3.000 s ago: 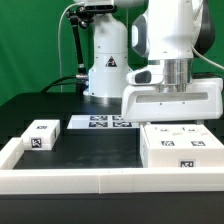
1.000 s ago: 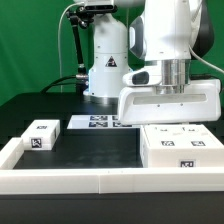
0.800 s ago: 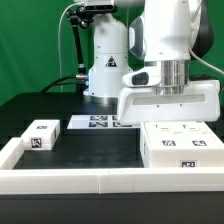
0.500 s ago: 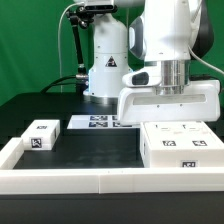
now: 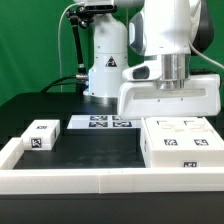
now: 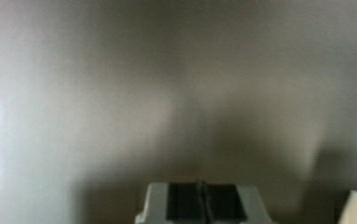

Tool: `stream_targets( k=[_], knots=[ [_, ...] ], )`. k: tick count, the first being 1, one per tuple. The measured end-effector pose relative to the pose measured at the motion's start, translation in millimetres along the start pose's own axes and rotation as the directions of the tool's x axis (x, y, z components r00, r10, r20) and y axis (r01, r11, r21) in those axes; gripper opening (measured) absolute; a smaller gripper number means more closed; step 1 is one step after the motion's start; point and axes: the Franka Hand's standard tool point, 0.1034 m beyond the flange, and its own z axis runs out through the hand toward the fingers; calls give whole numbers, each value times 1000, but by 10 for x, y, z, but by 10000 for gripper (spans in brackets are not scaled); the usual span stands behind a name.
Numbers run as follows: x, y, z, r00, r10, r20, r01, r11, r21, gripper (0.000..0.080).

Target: Assemble cabinet

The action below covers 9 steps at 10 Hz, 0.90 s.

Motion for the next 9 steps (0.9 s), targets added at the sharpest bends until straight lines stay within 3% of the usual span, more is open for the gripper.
stream_targets(
  k=[3,8,9],
  knots=[
    [69,-2,-199,1000,-14,-7,14,1000,5,2],
    [42,17,-177,1000,-21,2,21,1000,3,2],
    [61,43,-238,1000,-26,5,26,1000,4,2]
  ],
)
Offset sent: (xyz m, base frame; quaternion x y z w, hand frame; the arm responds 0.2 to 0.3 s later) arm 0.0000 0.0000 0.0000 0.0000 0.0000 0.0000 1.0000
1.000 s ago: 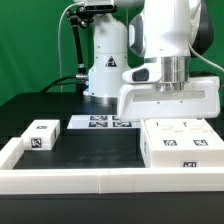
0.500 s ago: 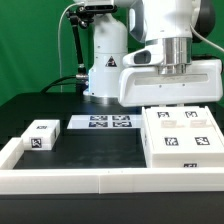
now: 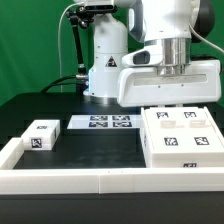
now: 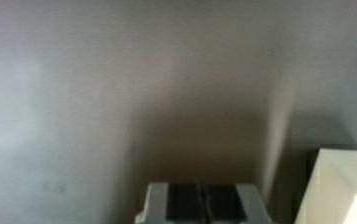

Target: Assemble cabinet

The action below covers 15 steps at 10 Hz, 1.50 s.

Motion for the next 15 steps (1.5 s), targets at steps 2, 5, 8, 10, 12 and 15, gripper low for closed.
stream_targets(
  k=[2,5,8,10,12,15],
  knots=[
    [53,23,-190,1000,4,6,-4,1000,4,2],
    [100,22,-288,1000,5,17,-5,1000,7,2],
    [88,31,-264,1000,1,17,-2,1000,6,2],
    [74,92,-279,1000,-6,12,6,1000,3,2],
    [125,91,-418,1000,-8,23,8,1000,8,2],
    [211,93,-487,999,-10,44,9,1000,12,2]
  ],
)
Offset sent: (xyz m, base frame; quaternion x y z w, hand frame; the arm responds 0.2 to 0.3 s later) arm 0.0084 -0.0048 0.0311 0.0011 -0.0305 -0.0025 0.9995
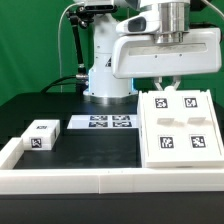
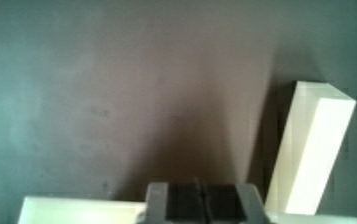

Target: Assemble cabinet

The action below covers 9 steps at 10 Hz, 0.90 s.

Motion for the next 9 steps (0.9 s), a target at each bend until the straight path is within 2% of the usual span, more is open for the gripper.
stream_targets(
  k=[3,7,9],
  knots=[
    [-1,-2,2,1000,0,3,0,1000,0,2],
    [72,7,-183,1000,1,11,-1,1000,6,2],
    [164,18,-251,1000,3,29,-3,1000,8,2]
  ],
)
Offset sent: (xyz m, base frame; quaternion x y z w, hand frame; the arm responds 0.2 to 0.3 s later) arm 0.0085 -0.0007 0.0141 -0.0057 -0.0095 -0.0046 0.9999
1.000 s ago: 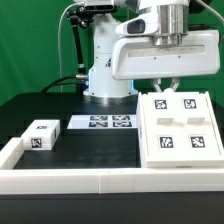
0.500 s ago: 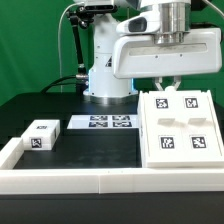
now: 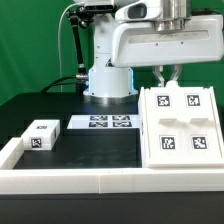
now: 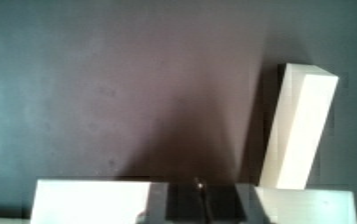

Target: Assemble cabinet

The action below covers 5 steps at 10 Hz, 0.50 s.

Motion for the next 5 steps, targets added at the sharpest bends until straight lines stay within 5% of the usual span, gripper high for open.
stream_targets(
  k=[5],
  knots=[
    [-3,-17,-3,1000,0,16,0,1000,2,2]
  ],
)
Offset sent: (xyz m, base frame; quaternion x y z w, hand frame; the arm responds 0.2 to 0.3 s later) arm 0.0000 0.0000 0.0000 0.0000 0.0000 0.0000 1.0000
